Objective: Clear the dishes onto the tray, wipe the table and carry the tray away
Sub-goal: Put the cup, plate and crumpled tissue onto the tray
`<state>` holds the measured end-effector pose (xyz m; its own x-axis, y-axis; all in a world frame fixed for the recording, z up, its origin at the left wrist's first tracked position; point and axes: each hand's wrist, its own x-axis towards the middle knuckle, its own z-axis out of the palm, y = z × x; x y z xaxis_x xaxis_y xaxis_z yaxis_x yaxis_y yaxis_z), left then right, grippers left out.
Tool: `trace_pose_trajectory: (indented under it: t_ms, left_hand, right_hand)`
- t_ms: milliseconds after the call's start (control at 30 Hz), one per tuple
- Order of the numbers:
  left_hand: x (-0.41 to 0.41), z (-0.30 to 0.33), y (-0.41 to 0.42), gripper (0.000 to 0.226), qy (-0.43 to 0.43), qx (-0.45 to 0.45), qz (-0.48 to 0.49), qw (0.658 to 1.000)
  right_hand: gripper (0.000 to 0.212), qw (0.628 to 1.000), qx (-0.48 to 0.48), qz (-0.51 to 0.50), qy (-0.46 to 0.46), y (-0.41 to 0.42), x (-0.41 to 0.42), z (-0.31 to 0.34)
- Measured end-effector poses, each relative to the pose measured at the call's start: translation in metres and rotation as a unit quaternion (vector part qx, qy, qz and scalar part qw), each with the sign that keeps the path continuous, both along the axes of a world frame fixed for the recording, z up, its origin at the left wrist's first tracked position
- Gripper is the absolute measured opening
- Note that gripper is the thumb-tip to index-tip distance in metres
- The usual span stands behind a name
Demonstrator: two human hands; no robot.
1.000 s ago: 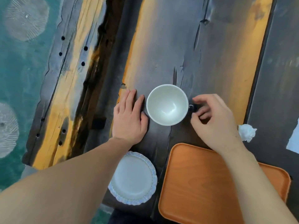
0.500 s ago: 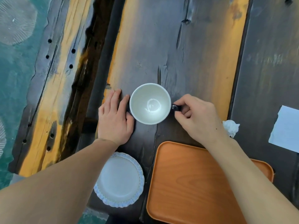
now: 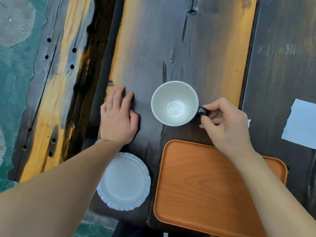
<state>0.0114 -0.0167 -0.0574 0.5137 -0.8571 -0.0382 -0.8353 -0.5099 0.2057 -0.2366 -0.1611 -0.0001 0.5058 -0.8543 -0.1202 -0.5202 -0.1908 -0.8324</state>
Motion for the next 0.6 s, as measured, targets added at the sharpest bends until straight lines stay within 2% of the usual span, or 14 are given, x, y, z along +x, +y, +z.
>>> trace_pose_trajectory:
  t_ms: [433,600]
  left_hand:
    - [-0.002,0.000,0.001,0.052,-0.005,-0.013,0.002,1.000]
    - [-0.003,0.001,0.001,0.053,-0.005,-0.017,0.005,1.000]
  right_hand:
    - [0.032,0.999,0.025,0.024,-0.022,0.061,-0.066,0.012]
    - [0.023,0.998,0.042,0.041,-0.013,0.077,-0.079,0.003]
